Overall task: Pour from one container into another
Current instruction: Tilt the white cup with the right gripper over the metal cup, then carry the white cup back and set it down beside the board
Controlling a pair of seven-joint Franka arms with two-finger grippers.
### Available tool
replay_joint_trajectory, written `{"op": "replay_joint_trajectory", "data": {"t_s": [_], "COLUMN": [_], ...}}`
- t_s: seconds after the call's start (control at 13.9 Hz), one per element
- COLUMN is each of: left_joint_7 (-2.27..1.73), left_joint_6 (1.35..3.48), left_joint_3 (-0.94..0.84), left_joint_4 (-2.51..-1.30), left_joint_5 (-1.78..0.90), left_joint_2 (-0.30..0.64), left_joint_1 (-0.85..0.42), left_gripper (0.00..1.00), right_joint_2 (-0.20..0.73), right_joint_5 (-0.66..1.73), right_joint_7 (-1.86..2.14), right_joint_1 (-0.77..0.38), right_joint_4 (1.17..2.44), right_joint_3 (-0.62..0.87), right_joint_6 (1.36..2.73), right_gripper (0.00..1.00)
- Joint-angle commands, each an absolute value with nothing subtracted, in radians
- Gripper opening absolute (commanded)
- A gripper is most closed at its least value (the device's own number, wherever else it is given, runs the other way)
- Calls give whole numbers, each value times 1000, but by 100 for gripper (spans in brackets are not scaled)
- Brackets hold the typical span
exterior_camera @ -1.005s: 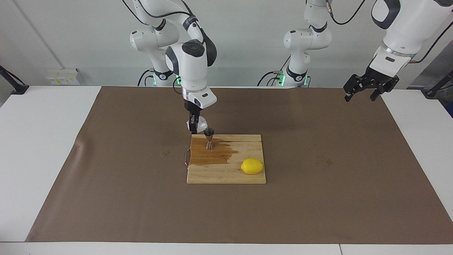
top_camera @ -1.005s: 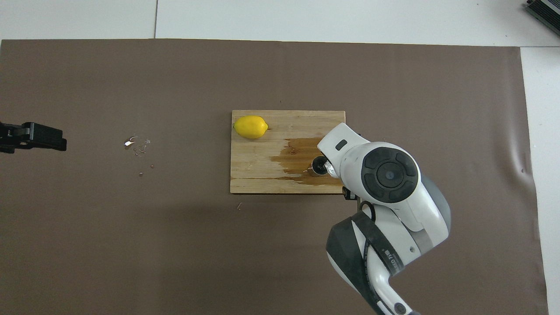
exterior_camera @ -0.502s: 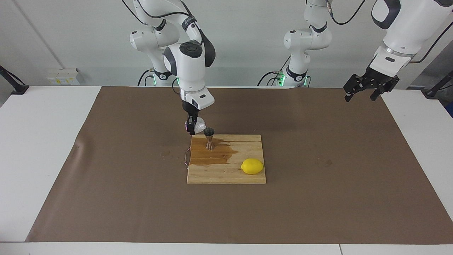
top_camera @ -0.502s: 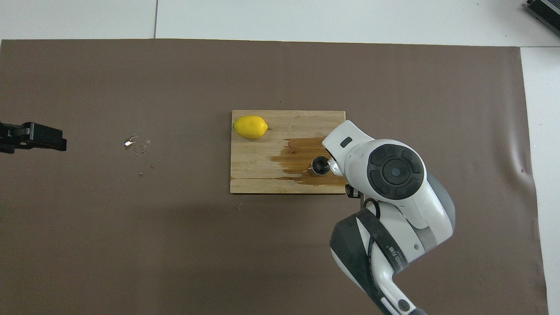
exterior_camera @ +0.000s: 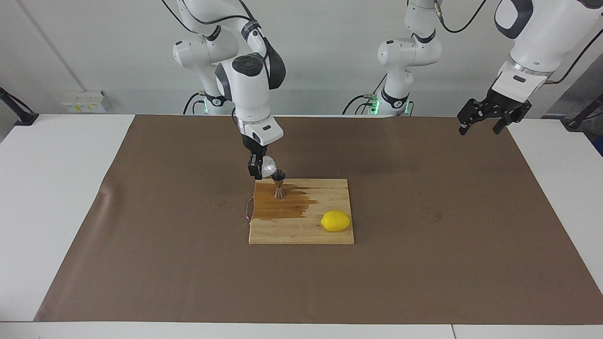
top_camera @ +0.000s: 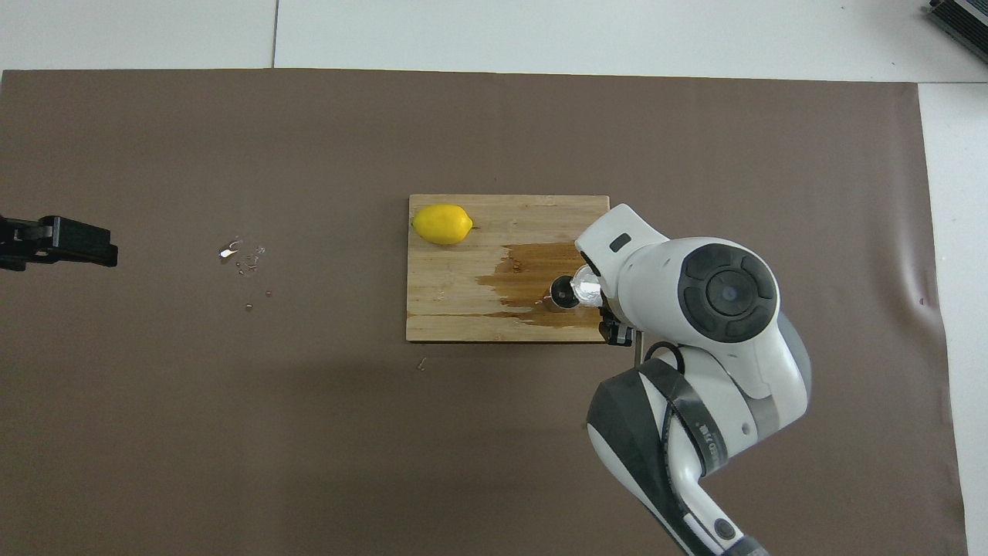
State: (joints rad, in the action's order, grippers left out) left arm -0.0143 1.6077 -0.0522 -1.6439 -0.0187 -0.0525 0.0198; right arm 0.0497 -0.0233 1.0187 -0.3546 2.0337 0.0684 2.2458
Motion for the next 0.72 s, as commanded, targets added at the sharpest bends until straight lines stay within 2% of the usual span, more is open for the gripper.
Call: {"op": "replay_joint_trajectory", "data": {"t_s": [0.0,0.36,0.65], "left_joint_7": [-12,-12,-11], "left_joint_6": [1597,1595,1595], "left_joint_3": [-55,-55,-55], "left_joint_4": [-1657,-1657,-1657], "left_joint_5": [-31,-31,-31], "left_joint_2": [-71,-71,-71], "left_joint_1": [31,31,31], "left_gripper": [100,100,100], "right_joint_2": [29,43,92], "right_joint_5": [119,386,579], "right_joint_7": [1162,1515,1776], "right_joint_1": [-296,-126,-3], "right_joint_4": [2048,2057,2092], "right_joint_3": [77,75,75], "right_joint_6": [2269,2269,2272], "right_gripper": [22,22,22]}}
